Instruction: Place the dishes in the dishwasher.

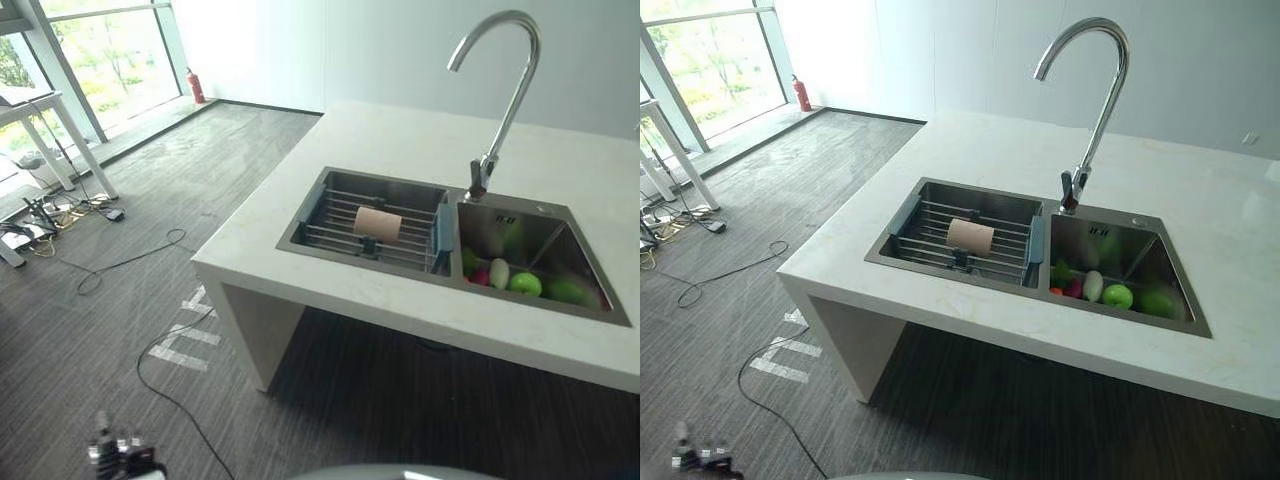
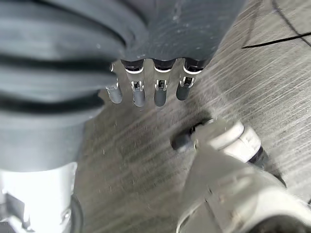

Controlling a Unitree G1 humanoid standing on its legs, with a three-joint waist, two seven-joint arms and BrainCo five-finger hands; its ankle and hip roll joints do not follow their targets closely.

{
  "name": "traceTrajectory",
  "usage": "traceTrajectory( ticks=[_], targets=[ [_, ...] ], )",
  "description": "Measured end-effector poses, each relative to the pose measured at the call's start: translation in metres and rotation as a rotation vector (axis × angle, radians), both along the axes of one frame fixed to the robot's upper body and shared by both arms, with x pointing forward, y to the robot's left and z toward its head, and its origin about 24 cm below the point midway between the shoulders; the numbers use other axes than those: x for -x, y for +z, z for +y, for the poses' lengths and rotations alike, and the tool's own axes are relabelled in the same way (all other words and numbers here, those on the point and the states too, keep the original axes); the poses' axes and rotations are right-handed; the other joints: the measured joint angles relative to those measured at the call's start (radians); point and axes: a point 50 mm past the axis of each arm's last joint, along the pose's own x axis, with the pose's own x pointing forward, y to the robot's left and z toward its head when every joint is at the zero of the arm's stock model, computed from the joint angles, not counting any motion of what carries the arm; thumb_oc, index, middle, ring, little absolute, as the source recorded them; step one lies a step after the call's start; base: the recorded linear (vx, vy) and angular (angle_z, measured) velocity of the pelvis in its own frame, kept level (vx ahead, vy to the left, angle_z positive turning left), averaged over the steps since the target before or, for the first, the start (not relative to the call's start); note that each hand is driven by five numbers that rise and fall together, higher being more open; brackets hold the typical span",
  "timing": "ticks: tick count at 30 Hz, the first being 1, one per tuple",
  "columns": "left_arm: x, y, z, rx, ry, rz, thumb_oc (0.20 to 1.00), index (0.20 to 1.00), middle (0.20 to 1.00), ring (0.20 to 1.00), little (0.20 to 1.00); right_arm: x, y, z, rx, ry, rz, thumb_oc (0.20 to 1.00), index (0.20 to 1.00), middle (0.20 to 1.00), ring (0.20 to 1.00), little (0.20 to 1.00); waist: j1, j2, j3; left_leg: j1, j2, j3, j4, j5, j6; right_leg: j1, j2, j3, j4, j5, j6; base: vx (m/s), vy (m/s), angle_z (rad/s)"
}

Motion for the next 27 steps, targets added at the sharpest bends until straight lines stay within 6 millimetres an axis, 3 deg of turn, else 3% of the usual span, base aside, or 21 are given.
traceTrajectory(
  ticks=[2, 3, 5, 6, 10, 13, 15, 16, 17, 18, 19, 20, 21, 22, 23, 24, 25, 26, 27],
  targets=[
    [-0.043, 0.090, 0.032, -0.299, 0.056, -0.200, 1.000, 1.000, 1.000, 1.000, 1.000, 0.000, 0.000, 0.001, 0.001, -0.006, -0.015, 1.000, 1.000, 1.000, 1.000, 1.000, 0.002, 0.005, -0.003, 0.007, 0.001, 0.019, 0.000, 0.002, -0.003, -0.003, -0.001, 0.015, 0.000, 0.003, -0.003, 0.02, 0.102, -0.20],
    [-0.051, 0.116, 0.035, -0.398, 0.090, -0.230, 1.000, 1.000, 1.000, 1.000, 1.000, -0.004, 0.001, 0.003, 0.004, -0.019, -0.051, 1.000, 1.000, 1.000, 1.000, 1.000, 0.004, 0.009, -0.005, 0.008, 0.000, 0.022, 0.000, -0.001, 0.001, -0.003, -0.001, 0.020, 0.000, 0.005, -0.003, 0.01, 0.097, -0.17],
    [-0.071, 0.160, 0.025, -0.563, 0.145, -0.294, 1.000, 1.000, 1.000, 1.000, 1.000, -0.009, -0.001, 0.011, -0.008, -0.008, -0.075, 1.000, 1.000, 1.000, 1.000, 1.000, -0.004, 0.010, -0.018, 0.010, -0.011, 0.026, 0.000, -0.002, 0.002, -0.005, -0.007, 0.028, 0.003, 0.009, 0.000, 0.01, 0.110, -0.05],
    [-0.078, 0.193, 0.009, -0.676, 0.177, -0.366, 1.000, 1.000, 1.000, 1.000, 1.000, -0.018, -0.002, 0.021, -0.020, 0.000, -0.112, 1.000, 1.000, 1.000, 1.000, 1.000, -0.003, 0.005, -0.022, 0.009, -0.016, 0.026, 0.000, -0.004, 0.005, -0.006, -0.010, 0.028, 0.008, 0.025, 0.006, 0.01, 0.123, -0.01],
    [-0.096, 0.240, -0.037, -0.970, 0.092, -0.450, 1.000, 1.000, 1.000, 1.000, 1.000, -0.031, -0.003, 0.032, -0.019, 0.013, -0.145, 1.000, 1.000, 1.000, 1.000, 1.000, -0.008, -0.008, -0.031, 0.009, -0.038, 0.033, 0.000, -0.017, 0.025, -0.046, -0.026, 0.056, 0.060, 0.022, 0.017, -0.01, 0.150, -0.15],
    [-0.128, 0.248, -0.065, -1.171, -0.187, -0.352, 1.000, 1.000, 1.000, 1.000, 1.000, -0.029, -0.003, 0.028, 0.010, -0.010, -0.119, 1.000, 1.000, 1.000, 1.000, 1.000, -0.016, 0.003, -0.022, 0.003, -0.067, 0.015, 0.000, -0.032, 0.052, -0.142, -0.038, 0.060, 0.187, 0.032, 0.034, -0.02, 0.180, -0.64],
    [-0.151, 0.243, -0.089, -1.247, -0.404, -0.274, 1.000, 1.000, 1.000, 1.000, 1.000, -0.027, -0.003, 0.023, 0.027, -0.056, -0.111, 1.000, 1.000, 1.000, 1.000, 1.000, -0.046, 0.023, -0.011, -0.018, -0.060, 0.012, 0.000, -0.041, 0.078, -0.237, -0.026, 0.054, 0.283, 0.104, 0.083, 0.06, 0.083, -0.66],
    [-0.160, 0.237, -0.102, -1.310, -0.509, -0.222, 1.000, 1.000, 1.000, 1.000, 1.000, -0.020, -0.003, 0.021, 0.028, -0.064, -0.083, 1.000, 1.000, 1.000, 1.000, 1.000, -0.053, 0.051, -0.002, -0.038, -0.033, 0.001, 0.000, -0.040, 0.090, -0.312, 0.010, 0.051, 0.422, 0.068, 0.096, 0.11, -0.053, -0.21],
    [-0.165, 0.233, -0.112, -1.382, -0.597, -0.170, 1.000, 1.000, 1.000, 1.000, 1.000, -0.018, -0.004, 0.022, 0.022, -0.079, -0.077, 1.000, 1.000, 1.000, 1.000, 1.000, -0.057, 0.060, 0.012, -0.043, -0.026, -0.020, 0.006, -0.069, 0.065, -0.329, 0.020, 0.007, 0.449, 0.028, 0.080, 0.18, -0.248, -0.33],
    [-0.165, 0.237, -0.110, -1.442, -0.615, -0.139, 1.000, 1.000, 1.000, 1.000, 1.000, -0.020, -0.004, 0.023, 0.020, -0.093, -0.088, 1.000, 1.000, 1.000, 1.000, 1.000, -0.059, -0.001, 0.036, -0.082, -0.105, -0.005, 0.174, -0.093, 0.091, -0.339, -0.048, -0.007, 0.433, -0.021, 0.125, 0.18, -0.279, -0.76],
    [-0.163, 0.230, -0.101, -1.432, -0.585, -0.079, 1.000, 1.000, 1.000, 1.000, 1.000, -0.033, 0.001, 0.001, 0.075, -0.061, -0.117, 1.000, 1.000, 1.000, 1.000, 1.000, -0.052, 0.029, 0.074, -0.111, -0.113, -0.001, 0.366, -0.277, 0.137, -0.341, -0.068, -0.011, 0.387, -0.031, 0.076, 0.19, -0.347, -0.82],
    [-0.167, 0.213, -0.104, -1.374, -0.612, -0.024, 1.000, 1.000, 1.000, 1.000, 1.000, -0.035, 0.006, -0.014, 0.103, -0.046, -0.121, 1.000, 1.000, 1.000, 1.000, 1.000, -0.062, 0.072, 0.084, -0.122, -0.093, -0.010, 0.370, -0.291, 0.122, -0.358, -0.066, -0.042, 0.352, -0.026, 0.083, 0.17, -0.329, -0.57],
    [-0.168, 0.214, -0.104, -1.408, -0.620, 0.001, 1.000, 1.000, 1.000, 1.000, 1.000, -0.033, 0.006, -0.016, 0.104, -0.038, -0.111, 1.000, 1.000, 1.000, 1.000, 1.000, -0.066, 0.097, 0.086, -0.141, -0.076, -0.021, 0.355, -0.269, 0.115, -0.360, -0.066, -0.056, 0.262, -0.017, 0.075, 0.19, -0.354, 0.13],
    [-0.168, 0.216, -0.101, -1.467, -0.618, 0.035, 1.000, 1.000, 1.000, 1.000, 1.000, -0.030, 0.003, -0.008, 0.082, -0.037, -0.101, 1.000, 1.000, 1.000, 1.000, 1.000, -0.067, 0.090, 0.080, -0.120, -0.064, -0.044, 0.312, -0.241, 0.086, -0.334, -0.062, -0.042, 0.229, -0.012, 0.077, 0.22, -0.371, 0.44],
    [-0.165, 0.215, -0.098, -1.492, -0.626, 0.065, 1.000, 1.000, 1.000, 1.000, 1.000, -0.028, 0.001, 0.000, 0.059, -0.034, -0.100, 1.000, 1.000, 1.000, 1.000, 1.000, -0.061, 0.075, 0.079, -0.080, -0.043, -0.057, 0.262, -0.228, 0.079, -0.268, -0.041, -0.032, 0.203, -0.008, 0.067, 0.23, -0.339, 0.44],
    [-0.162, 0.213, -0.095, -1.519, -0.633, 0.095, 1.000, 1.000, 1.000, 1.000, 1.000, -0.029, 0.000, 0.005, 0.046, -0.029, -0.103, 1.000, 1.000, 1.000, 1.000, 1.000, -0.038, 0.044, 0.066, -0.029, -0.019, -0.061, 0.202, -0.206, 0.056, -0.182, -0.008, -0.035, 0.164, 0.001, 0.046, 0.22, -0.300, 0.28],
    [-0.156, 0.211, -0.093, -1.538, -0.638, 0.118, 1.000, 1.000, 1.000, 1.000, 1.000, -0.036, 0.001, 0.004, 0.051, 0.006, -0.119, 1.000, 1.000, 1.000, 1.000, 1.000, -0.020, 0.027, 0.057, 0.023, 0.010, -0.063, 0.157, -0.183, 0.022, -0.108, 0.040, -0.034, 0.105, 0.014, -0.029, 0.20, -0.300, 0.11],
    [-0.151, 0.208, -0.093, -1.539, -0.652, 0.130, 1.000, 1.000, 1.000, 1.000, 1.000, -0.047, 0.003, -0.001, 0.067, 0.019, -0.156, 1.000, 1.000, 1.000, 1.000, 1.000, -0.018, 0.036, 0.054, 0.048, 0.038, -0.064, 0.132, -0.174, 0.004, -0.074, 0.077, -0.046, 0.072, 0.026, -0.061, 0.14, -0.252, 0.21],
    [-0.151, 0.204, -0.096, -1.534, -0.674, 0.136, 1.000, 1.000, 1.000, 1.000, 1.000, -0.071, 0.009, -0.007, 0.089, 0.041, -0.233, 1.000, 1.000, 1.000, 1.000, 1.000, -0.015, 0.039, 0.055, 0.020, 0.062, -0.067, 0.191, -0.153, -0.028, -0.057, 0.099, -0.057, 0.068, 0.003, -0.086, 0.16, -0.286, 0.25]
  ],
)
